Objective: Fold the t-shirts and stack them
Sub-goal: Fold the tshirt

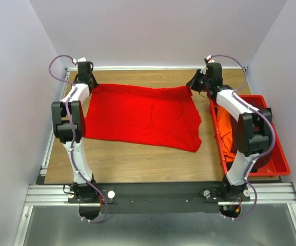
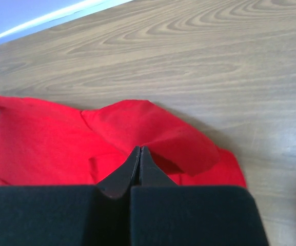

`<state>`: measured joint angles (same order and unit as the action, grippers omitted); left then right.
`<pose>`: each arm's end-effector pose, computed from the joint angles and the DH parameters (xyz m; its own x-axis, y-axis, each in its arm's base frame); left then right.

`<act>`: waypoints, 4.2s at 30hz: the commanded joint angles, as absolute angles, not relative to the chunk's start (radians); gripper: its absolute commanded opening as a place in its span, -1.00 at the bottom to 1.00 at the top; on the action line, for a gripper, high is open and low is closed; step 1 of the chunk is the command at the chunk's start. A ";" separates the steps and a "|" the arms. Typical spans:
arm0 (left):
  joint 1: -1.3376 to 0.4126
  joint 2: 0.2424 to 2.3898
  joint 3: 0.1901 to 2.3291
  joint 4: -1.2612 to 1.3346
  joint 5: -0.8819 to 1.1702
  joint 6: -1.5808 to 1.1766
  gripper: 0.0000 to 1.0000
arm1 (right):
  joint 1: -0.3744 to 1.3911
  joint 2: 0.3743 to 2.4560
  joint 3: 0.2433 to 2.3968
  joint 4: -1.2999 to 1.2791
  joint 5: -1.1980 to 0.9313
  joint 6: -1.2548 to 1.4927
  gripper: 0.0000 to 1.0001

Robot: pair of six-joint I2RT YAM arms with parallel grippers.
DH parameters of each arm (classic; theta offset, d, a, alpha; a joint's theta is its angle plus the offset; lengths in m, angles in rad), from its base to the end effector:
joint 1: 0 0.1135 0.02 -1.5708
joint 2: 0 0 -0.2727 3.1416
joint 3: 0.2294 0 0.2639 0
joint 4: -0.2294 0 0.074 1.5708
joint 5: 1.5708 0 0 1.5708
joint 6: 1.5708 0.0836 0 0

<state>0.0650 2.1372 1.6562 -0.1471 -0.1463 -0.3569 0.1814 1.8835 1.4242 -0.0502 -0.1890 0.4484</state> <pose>0.5468 0.0478 0.1858 -0.4858 -0.3780 -0.7881 -0.3753 0.9045 -0.2024 0.4861 0.1051 0.2367 -0.5791 0.3267 -0.7470 -0.0971 0.8821 0.4610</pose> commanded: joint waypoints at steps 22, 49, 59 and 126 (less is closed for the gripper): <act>0.086 1.910 1.433 -0.133 -0.250 -0.414 -1.00 | 0.241 1.468 0.999 -0.009 -0.181 0.488 -0.99; 0.091 1.855 1.312 -0.170 -0.284 -0.463 -1.00 | 0.259 1.358 0.793 -0.021 -0.175 0.491 -0.99; 0.091 1.832 1.267 -0.169 -0.296 -0.485 -1.00 | 0.261 1.338 0.750 -0.021 -0.169 0.494 -0.99; -0.040 1.554 1.209 -0.146 0.126 -0.453 -0.09 | 0.382 2.046 1.327 -0.048 -0.129 0.348 -0.09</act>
<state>-0.0414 1.5803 1.2423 -0.1677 0.0891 -0.4774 0.3740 2.0190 1.3205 -0.0479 -0.1284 0.3630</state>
